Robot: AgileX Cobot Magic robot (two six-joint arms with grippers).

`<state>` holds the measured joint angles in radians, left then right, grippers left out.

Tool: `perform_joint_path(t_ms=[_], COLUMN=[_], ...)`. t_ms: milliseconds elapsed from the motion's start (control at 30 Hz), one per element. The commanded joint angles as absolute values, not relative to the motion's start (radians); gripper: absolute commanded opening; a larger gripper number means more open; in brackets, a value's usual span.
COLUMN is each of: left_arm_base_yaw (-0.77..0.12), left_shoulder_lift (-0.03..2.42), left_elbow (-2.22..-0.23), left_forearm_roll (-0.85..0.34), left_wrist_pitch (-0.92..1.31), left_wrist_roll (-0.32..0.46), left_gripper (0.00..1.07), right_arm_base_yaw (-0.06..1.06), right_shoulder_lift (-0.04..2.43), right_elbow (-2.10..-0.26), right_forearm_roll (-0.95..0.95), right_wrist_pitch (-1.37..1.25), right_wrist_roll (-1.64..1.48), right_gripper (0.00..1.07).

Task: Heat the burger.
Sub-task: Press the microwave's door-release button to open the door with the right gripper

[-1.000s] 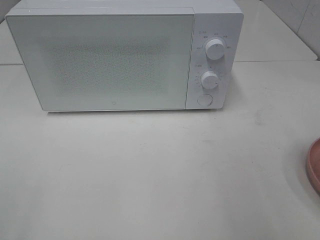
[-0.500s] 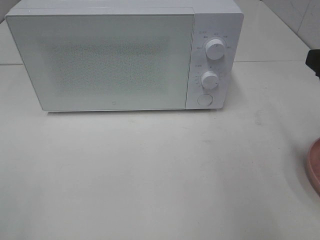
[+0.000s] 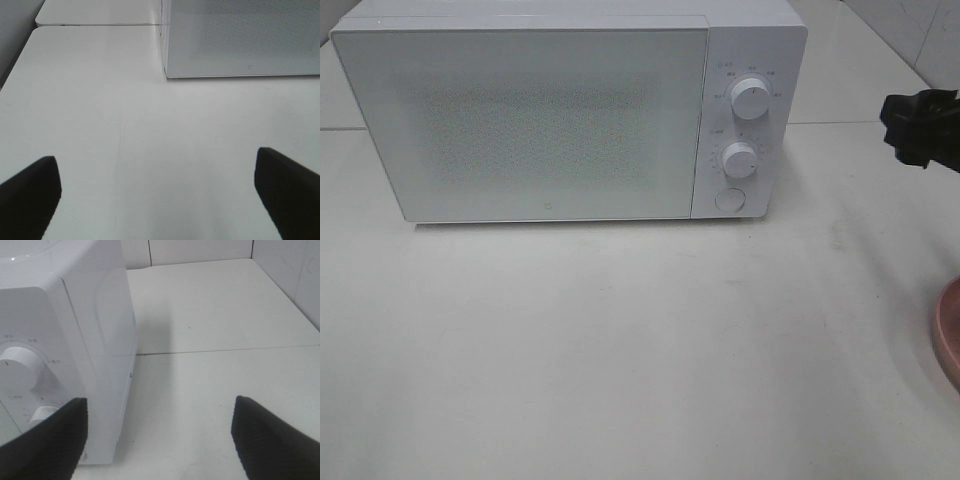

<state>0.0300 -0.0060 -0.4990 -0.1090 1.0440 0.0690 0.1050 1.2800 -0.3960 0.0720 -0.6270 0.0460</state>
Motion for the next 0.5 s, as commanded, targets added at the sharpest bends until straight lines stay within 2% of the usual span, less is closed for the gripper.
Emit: perform_joint_path(t_ms=[33,100,133,167,233,367,500], left_arm_base_yaw=[0.034,0.034,0.034,0.034,0.034,0.034,0.034], left_shoulder_lift=[-0.027,-0.027,-0.027,-0.027,-0.027,-0.027,-0.027], left_elbow=[-0.497,-0.497,-0.497,-0.497,-0.497,-0.497,-0.497], left_forearm_roll=[-0.108,-0.108,-0.108,-0.108,-0.108,-0.108,-0.108], left_wrist_pitch=[1.038,1.038,1.038,1.038,1.038,1.038,1.038], left_wrist_roll=[0.064,0.064,0.064,0.064,0.064,0.064,0.064], left_gripper=[1.03,1.03,1.03,1.03,1.03,1.03,1.03], right_arm_base_yaw=[0.136,0.204,0.204,0.257,0.279,0.415,0.489], right_shoulder_lift=[1.316,1.360,1.360,1.386,1.396,1.452,1.489], right_elbow=[-0.380,-0.347,-0.347,-0.323,-0.313,-0.286,-0.285], right_forearm_roll=[0.115,0.179,0.179,0.245,0.273,0.400,0.475], right_wrist_pitch=[-0.726,-0.835,-0.835,-0.909,-0.931,-1.042,-1.086], right_wrist_roll=[0.032,-0.026,-0.026,-0.079,-0.101,-0.173,-0.182], right_gripper=[0.76,0.76,0.76,0.76,0.76,0.76,0.76])
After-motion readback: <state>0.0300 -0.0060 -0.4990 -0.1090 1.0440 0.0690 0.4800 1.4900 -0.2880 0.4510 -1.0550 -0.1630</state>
